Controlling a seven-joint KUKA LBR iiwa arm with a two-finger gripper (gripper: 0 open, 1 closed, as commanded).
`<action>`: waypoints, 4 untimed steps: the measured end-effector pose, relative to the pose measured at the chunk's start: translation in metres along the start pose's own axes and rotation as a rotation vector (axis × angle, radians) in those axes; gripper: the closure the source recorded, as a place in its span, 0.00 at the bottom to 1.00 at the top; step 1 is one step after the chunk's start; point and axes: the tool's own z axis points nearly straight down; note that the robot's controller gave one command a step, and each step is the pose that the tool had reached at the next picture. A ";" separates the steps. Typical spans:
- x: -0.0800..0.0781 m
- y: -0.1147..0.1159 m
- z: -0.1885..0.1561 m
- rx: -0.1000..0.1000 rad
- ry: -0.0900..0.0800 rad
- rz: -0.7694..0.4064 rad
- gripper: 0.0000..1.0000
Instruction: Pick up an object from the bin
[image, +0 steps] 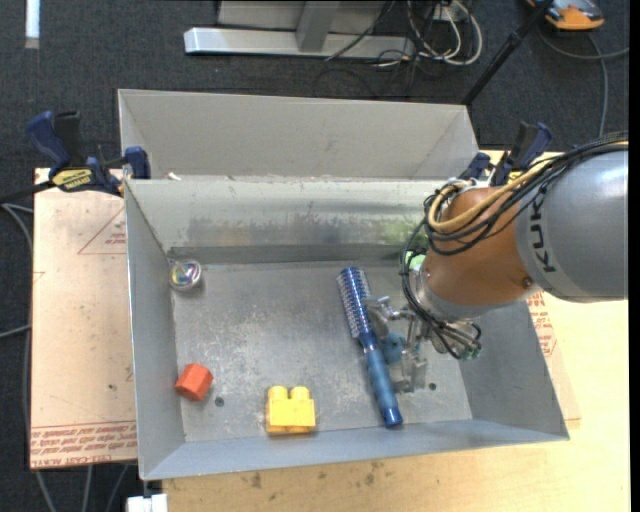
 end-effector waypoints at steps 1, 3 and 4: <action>0.007 0.038 0.005 -0.013 0.017 -0.404 0.00; 0.005 0.049 -0.108 -0.012 0.016 -0.452 1.00; 0.006 0.049 -0.104 -0.016 0.023 -0.450 0.00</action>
Offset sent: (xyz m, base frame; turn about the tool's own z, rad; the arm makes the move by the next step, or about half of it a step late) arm -0.0207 0.0319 -0.0073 -0.4046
